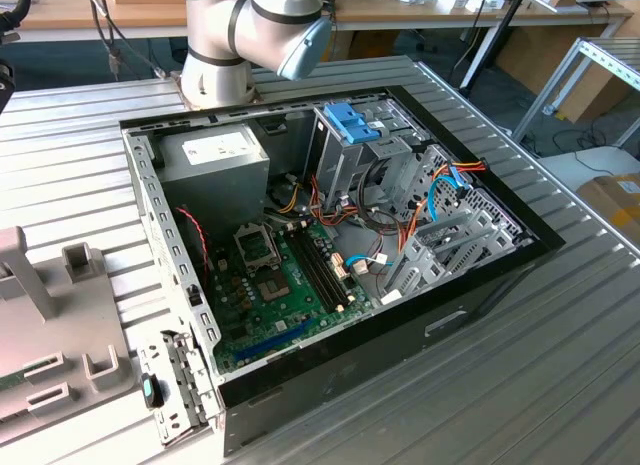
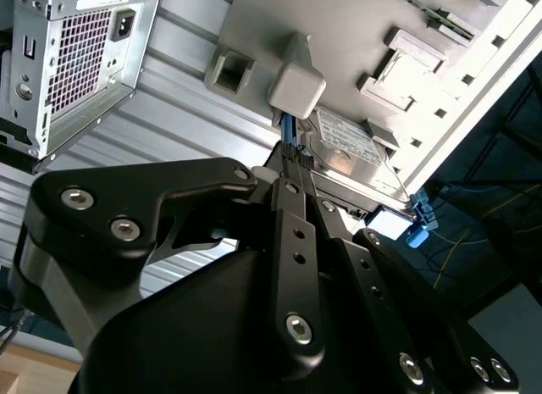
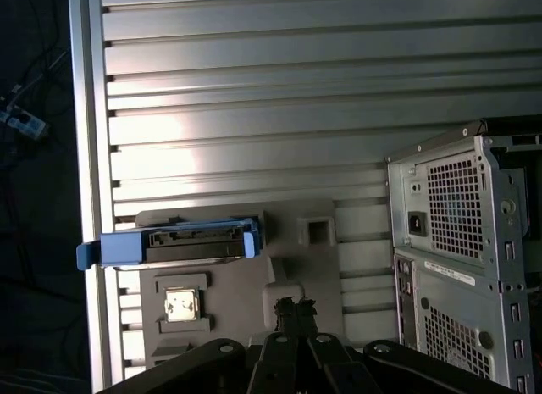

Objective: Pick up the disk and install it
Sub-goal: 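Reach for the disk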

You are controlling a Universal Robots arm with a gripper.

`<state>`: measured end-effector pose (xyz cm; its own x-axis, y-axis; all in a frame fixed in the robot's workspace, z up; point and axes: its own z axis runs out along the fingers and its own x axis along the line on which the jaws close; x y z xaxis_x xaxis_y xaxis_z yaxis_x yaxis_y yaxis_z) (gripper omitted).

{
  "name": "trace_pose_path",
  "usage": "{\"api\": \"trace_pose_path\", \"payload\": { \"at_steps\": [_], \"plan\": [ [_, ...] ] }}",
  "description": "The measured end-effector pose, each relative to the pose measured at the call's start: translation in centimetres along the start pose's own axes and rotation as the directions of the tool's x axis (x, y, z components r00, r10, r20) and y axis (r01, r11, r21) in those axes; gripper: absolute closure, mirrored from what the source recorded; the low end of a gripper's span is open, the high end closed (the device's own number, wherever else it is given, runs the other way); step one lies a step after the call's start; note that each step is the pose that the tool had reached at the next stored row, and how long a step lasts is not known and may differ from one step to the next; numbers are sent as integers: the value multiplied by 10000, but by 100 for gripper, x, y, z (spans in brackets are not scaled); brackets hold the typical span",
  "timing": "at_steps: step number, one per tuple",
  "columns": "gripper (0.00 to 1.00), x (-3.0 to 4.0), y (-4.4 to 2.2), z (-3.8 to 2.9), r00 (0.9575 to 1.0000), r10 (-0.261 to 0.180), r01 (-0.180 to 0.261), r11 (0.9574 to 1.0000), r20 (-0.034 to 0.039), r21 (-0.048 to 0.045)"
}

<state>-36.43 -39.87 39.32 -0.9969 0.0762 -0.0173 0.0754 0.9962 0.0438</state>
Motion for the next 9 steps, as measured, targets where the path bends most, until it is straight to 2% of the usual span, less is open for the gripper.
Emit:
{"api": "trace_pose_path", "payload": {
  "at_steps": [7, 9],
  "plan": [
    [89, 13, 142, 6, 10000, 0, 0, 10000, -1, 0],
    [89, 15, 148, 6, 10000, -1, 1, 10000, 0, 0]
  ]
}}
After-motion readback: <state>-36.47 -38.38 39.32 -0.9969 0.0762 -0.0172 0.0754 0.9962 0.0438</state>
